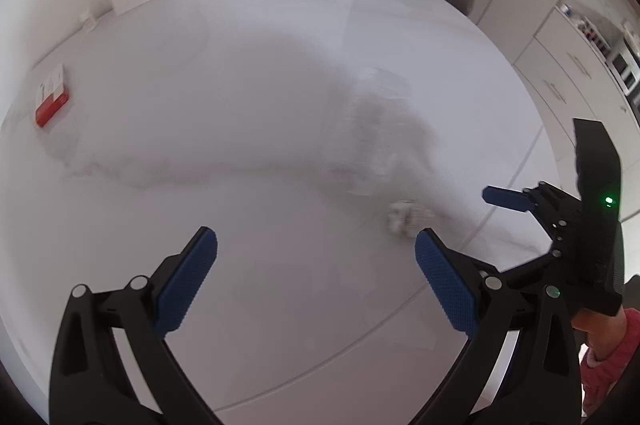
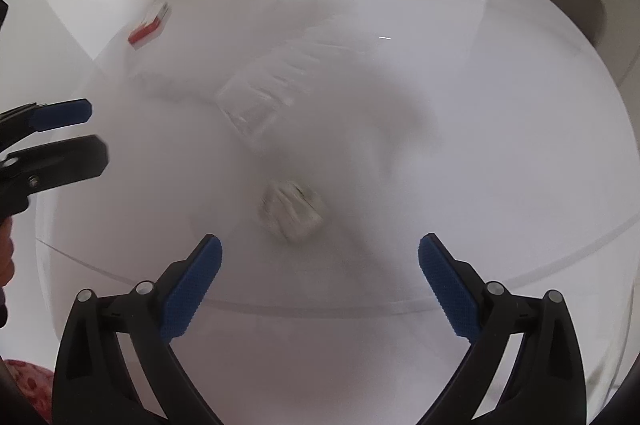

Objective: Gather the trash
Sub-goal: 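Grasp the white crumpled paper ball with the right tool, then grasp the clear plastic bottle with the left tool while the right tool holds the paper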

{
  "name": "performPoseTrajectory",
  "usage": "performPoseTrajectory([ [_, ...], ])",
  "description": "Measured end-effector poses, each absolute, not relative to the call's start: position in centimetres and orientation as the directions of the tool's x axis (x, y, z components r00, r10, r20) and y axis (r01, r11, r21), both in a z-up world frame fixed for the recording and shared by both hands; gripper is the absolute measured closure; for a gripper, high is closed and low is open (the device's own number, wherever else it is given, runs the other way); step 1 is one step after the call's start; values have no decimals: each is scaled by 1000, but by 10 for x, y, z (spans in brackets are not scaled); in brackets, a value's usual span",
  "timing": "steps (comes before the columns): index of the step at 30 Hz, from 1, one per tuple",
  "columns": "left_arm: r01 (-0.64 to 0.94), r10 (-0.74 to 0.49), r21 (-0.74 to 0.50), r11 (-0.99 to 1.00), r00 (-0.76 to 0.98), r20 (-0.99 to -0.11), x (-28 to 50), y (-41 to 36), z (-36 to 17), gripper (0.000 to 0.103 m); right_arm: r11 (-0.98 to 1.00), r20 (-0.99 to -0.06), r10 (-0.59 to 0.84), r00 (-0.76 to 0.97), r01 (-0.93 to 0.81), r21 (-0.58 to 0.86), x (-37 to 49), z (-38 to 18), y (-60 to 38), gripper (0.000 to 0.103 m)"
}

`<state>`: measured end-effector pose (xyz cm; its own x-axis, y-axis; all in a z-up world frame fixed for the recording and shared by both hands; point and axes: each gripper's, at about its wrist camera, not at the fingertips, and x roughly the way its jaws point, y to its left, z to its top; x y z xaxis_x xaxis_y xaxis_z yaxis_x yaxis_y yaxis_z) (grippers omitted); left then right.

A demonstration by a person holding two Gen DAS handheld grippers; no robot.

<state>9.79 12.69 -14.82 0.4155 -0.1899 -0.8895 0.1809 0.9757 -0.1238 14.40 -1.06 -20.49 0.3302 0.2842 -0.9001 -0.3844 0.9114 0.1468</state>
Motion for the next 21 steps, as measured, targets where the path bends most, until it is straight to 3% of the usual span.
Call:
performPoseTrajectory([
  [5,147,-185,-136,980,399,-898,108,145,-165,8,901,-925,244,291,-421,106,155,-216,11,31],
  [9,152,-196,-146,977,398,-896,112,151,-168,8,903,-939,215,267,-421,87,155,-220,12,58],
  [13,183,-214,-151,971,398,-892,121,145,-171,8,907,-935,211,285,-414,79,153,-215,5,64],
  [21,346,-268,-141,928,355,-896,155,98,-173,8,925,-925,215,312,-370,91,148,-198,-30,66],
])
